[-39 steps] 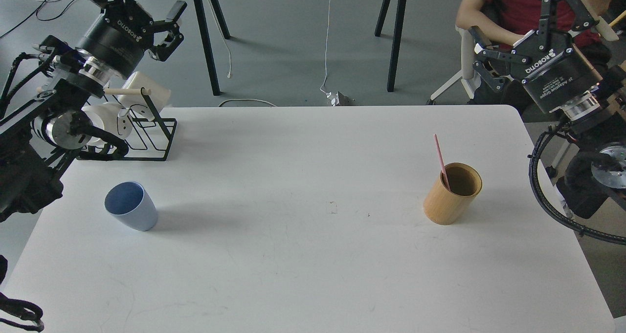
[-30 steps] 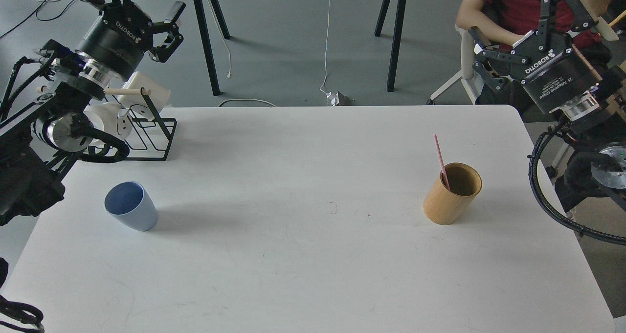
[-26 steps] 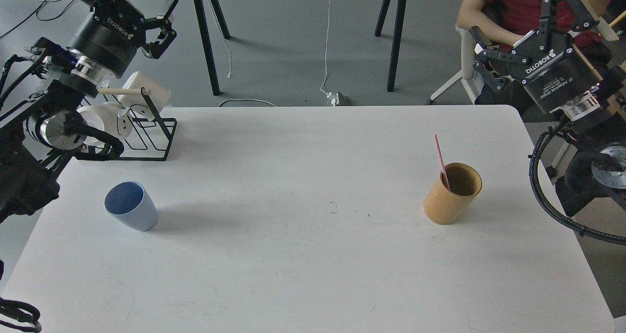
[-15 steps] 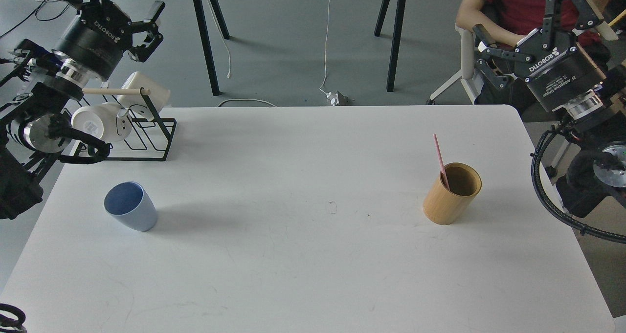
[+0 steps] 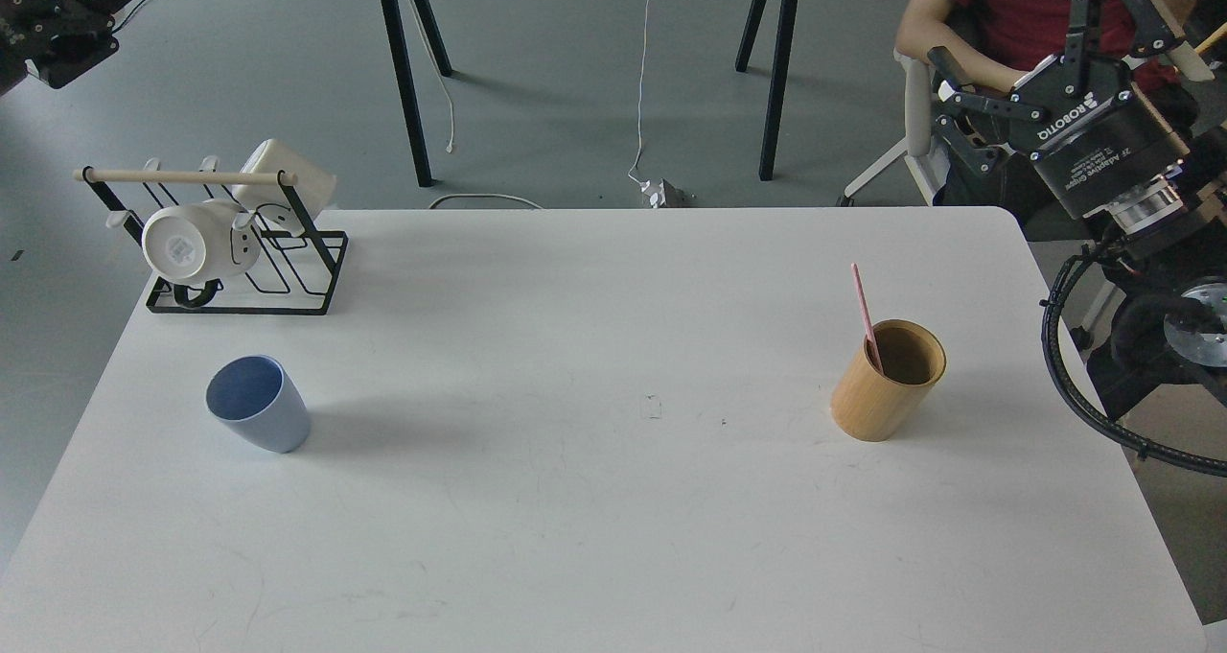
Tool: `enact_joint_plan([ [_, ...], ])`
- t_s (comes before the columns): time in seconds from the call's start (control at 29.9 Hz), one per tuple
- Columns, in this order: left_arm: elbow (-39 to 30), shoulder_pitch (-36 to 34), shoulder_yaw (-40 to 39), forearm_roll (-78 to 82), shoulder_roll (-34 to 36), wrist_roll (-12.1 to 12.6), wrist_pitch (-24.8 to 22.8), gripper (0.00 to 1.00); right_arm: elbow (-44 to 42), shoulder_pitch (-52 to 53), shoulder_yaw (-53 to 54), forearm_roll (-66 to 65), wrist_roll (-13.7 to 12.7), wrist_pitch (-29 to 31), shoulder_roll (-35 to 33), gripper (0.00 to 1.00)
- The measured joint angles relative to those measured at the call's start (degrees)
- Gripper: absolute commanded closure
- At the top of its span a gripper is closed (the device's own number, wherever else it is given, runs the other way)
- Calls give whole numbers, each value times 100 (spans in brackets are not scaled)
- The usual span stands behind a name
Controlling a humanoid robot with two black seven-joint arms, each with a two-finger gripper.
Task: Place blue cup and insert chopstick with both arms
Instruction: 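Move the left gripper down toward the light blue cup, then lower the left gripper onto the light blue cup and grasp it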
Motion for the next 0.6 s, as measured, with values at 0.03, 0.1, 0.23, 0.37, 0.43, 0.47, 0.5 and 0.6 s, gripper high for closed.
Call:
enact_joint_plan([
  [0.03,-126,-3,84,360,128,0,0,1,0,0,3,-3,0,0,-8,5],
  [0.1,-333,-3,333,1080,361,0,0,1,-1,0,6,-5,0,0,-25,5],
  [0.23,-509,-2,938,2509,634,-1,0,1,-1,0,7,-6,0,0,-36,5],
  [0.37,-488,32,1501,3460,656,-1,0,1,0,-1,-4,-6,0,0,-36,5],
  [0.43,-450,46,1723,3752,643,-1,0,1,1,-2,-5,-7,0,0,-35,5],
  [0.47,-440,54,1805,3876,632,-1,0,1,3,-3,-5,-7,0,0,-34,5],
  [0.5,-429,60,1862,3992,620,-1,0,1,3,-3,-5,-7,0,0,-33,5],
  [0.6,-323,76,1941,4296,538,-1,0,1,4,-3,-8,-7,0,0,-32,5],
])
